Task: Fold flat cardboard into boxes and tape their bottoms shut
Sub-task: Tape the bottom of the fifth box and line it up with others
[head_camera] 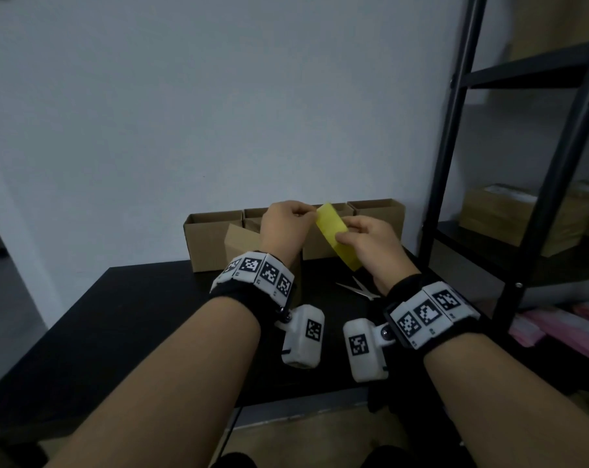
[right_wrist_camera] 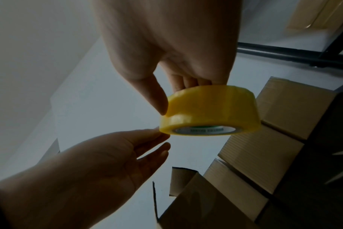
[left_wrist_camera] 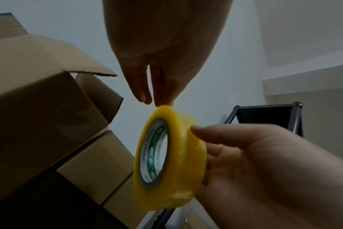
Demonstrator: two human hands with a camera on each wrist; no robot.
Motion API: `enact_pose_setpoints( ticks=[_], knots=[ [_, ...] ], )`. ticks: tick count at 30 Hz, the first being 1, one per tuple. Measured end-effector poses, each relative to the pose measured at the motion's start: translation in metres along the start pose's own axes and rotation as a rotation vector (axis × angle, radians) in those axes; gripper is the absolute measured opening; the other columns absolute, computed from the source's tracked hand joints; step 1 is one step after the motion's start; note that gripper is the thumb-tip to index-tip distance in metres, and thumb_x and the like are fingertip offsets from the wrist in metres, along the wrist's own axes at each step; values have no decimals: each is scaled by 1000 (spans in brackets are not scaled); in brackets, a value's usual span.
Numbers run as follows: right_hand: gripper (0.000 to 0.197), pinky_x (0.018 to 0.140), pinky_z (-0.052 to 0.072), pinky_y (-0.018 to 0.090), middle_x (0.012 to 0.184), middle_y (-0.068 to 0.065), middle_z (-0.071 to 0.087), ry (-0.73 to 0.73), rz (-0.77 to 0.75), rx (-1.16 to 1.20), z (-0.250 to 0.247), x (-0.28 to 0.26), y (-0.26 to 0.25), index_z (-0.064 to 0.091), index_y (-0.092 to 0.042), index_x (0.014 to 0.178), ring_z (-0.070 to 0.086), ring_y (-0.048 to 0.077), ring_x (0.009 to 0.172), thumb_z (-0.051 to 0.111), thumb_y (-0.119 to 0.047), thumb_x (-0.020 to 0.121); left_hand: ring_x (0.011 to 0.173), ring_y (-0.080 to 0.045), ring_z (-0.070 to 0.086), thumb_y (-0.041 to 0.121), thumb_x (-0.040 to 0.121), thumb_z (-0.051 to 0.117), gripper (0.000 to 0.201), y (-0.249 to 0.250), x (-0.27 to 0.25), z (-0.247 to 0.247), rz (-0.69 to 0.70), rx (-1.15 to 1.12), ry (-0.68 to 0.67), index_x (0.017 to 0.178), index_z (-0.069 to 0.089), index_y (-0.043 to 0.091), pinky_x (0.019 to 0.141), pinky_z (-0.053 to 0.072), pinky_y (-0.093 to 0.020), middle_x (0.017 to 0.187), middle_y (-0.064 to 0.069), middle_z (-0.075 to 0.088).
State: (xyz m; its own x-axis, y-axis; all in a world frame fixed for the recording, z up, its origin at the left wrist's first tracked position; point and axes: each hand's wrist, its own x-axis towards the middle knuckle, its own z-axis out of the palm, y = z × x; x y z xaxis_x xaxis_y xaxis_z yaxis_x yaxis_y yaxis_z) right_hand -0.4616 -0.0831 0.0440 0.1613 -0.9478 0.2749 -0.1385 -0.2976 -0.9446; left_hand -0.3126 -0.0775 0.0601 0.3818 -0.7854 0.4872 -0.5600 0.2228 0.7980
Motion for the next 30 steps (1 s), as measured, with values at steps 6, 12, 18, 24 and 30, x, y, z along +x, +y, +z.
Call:
enact_pose_setpoints(
  ticks=[6, 12, 18, 24, 30],
  knots=[
    [41, 82, 45, 26, 119, 4, 65, -7, -28, -6, 0, 0, 3, 59, -12, 131, 60, 17, 109, 65, -15, 91, 82, -16, 65, 22, 88, 64, 13, 8, -3, 0, 16, 35, 26, 92, 74, 15, 75, 55, -32, 89, -1, 72],
    [39, 77, 45, 22, 120, 3, 65, -4, -74, -43, 0, -2, 3, 59, -12, 132, 60, 15, 108, 62, -20, 93, 86, -18, 64, 19, 91, 58, 16, 13, -6, 2, 50, 113, 34, 94, 72, 13, 75, 51, -29, 91, -3, 71],
    [37, 68, 40, 13, 115, 0, 63, -5, -134, -106, -3, -5, 2, 58, -11, 131, 57, 7, 98, 61, -21, 94, 86, -17, 62, 18, 92, 56, 15, 13, -8, 2, 61, 134, -2, 94, 70, 12, 77, 51, -30, 91, -2, 69],
    [35, 64, 36, 12, 107, -4, 60, -19, -170, -191, -5, -2, 5, 59, -12, 129, 50, -7, 82, 58, -25, 96, 86, -17, 62, 18, 91, 56, 14, 10, -8, 2, 35, 72, -27, 93, 69, 14, 74, 50, -29, 91, -1, 68],
    [39, 62, 35, 13, 111, 0, 61, 19, -141, -225, -7, 1, 12, 58, -12, 129, 51, 0, 85, 58, -31, 95, 79, -13, 58, 19, 92, 56, 11, 13, -10, 6, 18, 21, -63, 93, 66, 14, 69, 44, -26, 85, 2, 64]
  ],
)
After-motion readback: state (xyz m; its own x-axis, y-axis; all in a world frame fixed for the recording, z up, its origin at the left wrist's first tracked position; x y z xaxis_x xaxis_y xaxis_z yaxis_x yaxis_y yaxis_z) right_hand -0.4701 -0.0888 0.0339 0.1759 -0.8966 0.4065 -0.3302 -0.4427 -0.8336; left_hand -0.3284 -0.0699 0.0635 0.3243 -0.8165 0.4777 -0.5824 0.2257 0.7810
